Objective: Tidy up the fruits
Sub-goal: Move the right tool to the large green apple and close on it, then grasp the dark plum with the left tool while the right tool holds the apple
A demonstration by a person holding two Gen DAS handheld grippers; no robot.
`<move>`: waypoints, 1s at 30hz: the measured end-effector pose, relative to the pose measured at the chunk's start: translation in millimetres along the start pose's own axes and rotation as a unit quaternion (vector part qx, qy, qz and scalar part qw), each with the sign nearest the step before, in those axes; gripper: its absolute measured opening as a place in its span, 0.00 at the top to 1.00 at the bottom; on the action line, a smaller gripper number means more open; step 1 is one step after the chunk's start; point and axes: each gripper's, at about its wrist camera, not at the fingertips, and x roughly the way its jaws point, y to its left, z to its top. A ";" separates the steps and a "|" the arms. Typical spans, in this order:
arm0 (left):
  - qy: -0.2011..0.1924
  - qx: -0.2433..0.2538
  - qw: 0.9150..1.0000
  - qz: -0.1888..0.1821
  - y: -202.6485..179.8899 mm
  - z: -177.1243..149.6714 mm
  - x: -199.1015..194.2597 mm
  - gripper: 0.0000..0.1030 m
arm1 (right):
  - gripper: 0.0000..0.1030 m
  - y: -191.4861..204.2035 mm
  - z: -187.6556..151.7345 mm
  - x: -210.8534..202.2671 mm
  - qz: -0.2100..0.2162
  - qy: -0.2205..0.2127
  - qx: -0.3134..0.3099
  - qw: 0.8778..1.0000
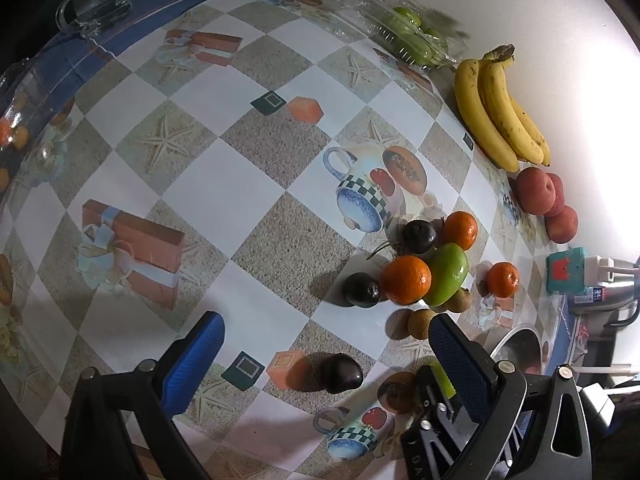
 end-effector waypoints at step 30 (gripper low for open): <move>0.054 0.112 0.992 -0.001 -26.7 -27.2 24.7 0.38 | 0.58 -72.1 -21.8 -75.1 0.089 -0.059 0.162 0.981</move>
